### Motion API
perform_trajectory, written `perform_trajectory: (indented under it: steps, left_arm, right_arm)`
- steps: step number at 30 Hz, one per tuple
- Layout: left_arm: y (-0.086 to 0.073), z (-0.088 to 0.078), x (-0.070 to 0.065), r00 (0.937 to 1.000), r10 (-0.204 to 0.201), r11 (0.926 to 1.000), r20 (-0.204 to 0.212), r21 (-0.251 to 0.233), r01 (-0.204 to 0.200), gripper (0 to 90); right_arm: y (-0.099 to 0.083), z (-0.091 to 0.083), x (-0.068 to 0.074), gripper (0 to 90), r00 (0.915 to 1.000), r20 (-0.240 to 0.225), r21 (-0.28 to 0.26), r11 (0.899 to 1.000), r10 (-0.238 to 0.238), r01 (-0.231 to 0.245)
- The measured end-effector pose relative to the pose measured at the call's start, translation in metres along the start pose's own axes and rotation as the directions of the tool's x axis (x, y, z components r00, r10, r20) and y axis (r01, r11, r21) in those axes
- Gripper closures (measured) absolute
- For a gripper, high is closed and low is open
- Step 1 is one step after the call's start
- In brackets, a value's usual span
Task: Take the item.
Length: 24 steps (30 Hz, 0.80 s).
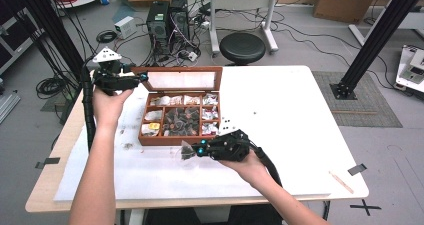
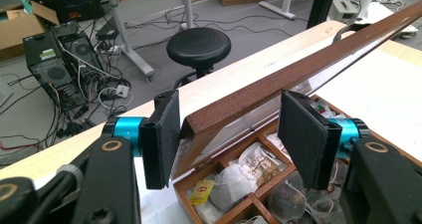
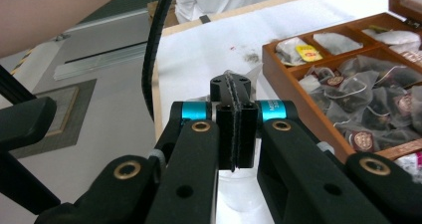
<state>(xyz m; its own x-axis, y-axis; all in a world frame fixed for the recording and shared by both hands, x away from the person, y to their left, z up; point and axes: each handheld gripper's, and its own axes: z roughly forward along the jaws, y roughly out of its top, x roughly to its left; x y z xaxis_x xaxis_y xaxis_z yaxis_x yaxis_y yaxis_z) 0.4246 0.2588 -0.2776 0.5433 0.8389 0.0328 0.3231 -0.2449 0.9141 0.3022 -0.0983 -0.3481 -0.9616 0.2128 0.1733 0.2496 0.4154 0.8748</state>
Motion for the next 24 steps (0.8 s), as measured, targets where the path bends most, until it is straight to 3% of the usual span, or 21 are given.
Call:
perform_trajectory:
  steps: [21,24]
  left_arm:
    - [0.000,0.000,-0.001,1.0000,-0.001,1.0000,-0.002,0.001,0.001,42.5]
    - [0.000,0.000,0.000,1.0000,0.001,1.0000,-0.002,0.000,-0.001,42.5]
  right_arm:
    - [-0.013,0.015,-0.005,90.0,0.9996,0.013,0.048,0.999,0.024,-0.025]
    - [-0.013,0.016,-0.006,86.4,0.9996,0.018,0.049,0.999,0.022,-0.023]
